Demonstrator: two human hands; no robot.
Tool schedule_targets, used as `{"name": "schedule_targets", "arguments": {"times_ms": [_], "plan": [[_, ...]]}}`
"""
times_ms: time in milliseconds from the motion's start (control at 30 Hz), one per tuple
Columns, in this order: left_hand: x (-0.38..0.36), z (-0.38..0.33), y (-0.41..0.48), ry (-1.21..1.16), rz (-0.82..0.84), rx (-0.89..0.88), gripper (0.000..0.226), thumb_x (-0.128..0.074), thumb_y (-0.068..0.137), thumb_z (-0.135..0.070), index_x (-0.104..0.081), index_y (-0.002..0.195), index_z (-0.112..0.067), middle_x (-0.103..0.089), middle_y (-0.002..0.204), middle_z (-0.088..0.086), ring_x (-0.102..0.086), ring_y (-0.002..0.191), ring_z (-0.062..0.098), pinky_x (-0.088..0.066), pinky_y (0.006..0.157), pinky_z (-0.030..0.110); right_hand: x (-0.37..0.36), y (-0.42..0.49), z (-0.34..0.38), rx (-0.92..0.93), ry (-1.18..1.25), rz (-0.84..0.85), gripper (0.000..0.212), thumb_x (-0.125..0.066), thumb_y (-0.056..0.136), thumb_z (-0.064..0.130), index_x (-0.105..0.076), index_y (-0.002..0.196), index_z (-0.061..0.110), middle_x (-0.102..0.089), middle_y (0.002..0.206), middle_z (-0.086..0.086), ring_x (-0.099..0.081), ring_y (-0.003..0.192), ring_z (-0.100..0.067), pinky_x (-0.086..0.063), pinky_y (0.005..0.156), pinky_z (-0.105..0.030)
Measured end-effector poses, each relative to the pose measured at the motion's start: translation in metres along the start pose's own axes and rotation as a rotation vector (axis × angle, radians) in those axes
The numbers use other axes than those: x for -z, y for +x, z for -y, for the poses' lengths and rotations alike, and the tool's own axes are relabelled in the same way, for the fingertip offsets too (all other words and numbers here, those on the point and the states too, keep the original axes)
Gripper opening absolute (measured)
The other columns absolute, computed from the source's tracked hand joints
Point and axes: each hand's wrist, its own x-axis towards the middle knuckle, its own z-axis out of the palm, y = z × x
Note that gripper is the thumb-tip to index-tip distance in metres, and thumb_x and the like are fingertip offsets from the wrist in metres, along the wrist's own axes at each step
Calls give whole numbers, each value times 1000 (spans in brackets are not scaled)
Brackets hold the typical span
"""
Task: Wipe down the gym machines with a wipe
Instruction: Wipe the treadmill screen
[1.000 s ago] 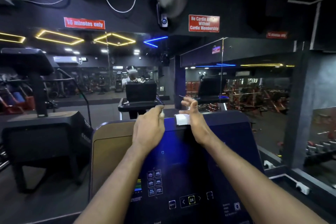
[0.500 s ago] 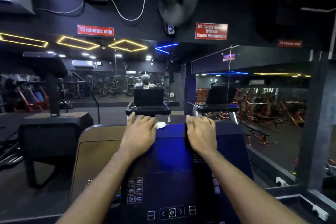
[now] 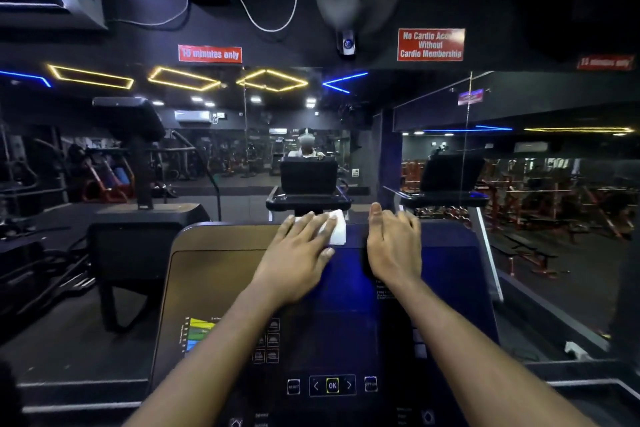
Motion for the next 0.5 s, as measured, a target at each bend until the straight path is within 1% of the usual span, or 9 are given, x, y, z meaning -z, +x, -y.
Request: {"name": "schedule_targets", "arguments": {"times_ms": [33,67,133,200,233,267,333,433,500], "plan": [[1,8,-8,9,-13,8,70,-4,98,-52,-14,162,-27,-22,167,-6,-13,154,16,2,126,37,0,0,2,-9,0,6,60,-22,109,42,-67,84,9,-59,88,-1,-50,108,-24,-27,111,-37],[1,17,-14,6,-42,31,71,-4,97,-53,-20,161,-27,-28,165,-5,-18,153,16,0,126,37,1,0,2,-9,-4,13,61,-21,109,43,-66,83,11,-55,86,2,-51,108,-23,-27,112,-36],[1,31,-20,-8,-140,110,65,-13,101,-48,-40,154,-23,-46,154,-2,-36,145,19,-11,126,41,0,1,0,17,-19,22,61,-16,107,48,-60,79,17,-53,83,7,-55,105,-22,-27,114,-37],[5,38,-16,-18,-226,192,52,-26,104,-41,-60,136,-18,-64,132,0,-54,127,23,-24,122,45,0,1,-1,23,-19,39,57,-15,107,48,-56,78,22,-54,83,8,-56,105,-22,-27,115,-38],[8,35,-10,-18,-248,236,45,-32,106,-37,-67,125,-17,-69,120,1,-60,117,26,-28,120,46,-1,2,-1,24,-29,42,57,-16,107,47,-59,80,20,-55,85,7,-55,107,-23,-27,115,-39],[11,30,-2,-25,-235,270,39,-36,107,-32,-70,116,-17,-71,112,3,-63,110,28,-29,118,46,-1,2,0,20,-43,46,58,-19,108,46,-63,82,18,-58,87,4,-55,111,-24,-25,116,-39],[15,13,18,-28,-159,285,37,-36,107,-26,-72,108,-17,-73,107,6,-65,106,29,-31,114,44,-2,1,3,7,-67,42,60,-21,109,44,-68,88,13,-65,93,-1,-54,114,-25,-24,115,-38],[13,-12,44,-73,-54,244,39,-31,107,-28,-69,110,-17,-72,113,6,-64,107,29,-34,108,40,-4,2,2,13,-92,34,63,-19,108,46,-70,95,12,-69,97,-3,-56,109,-24,-29,114,-40],[12,-13,52,-112,-7,195,39,-32,108,-30,-68,114,-18,-71,118,7,-62,112,29,-32,110,41,-6,3,0,25,-91,16,64,-19,108,45,-72,100,10,-70,98,-4,-57,106,-24,-30,112,-40]]}}
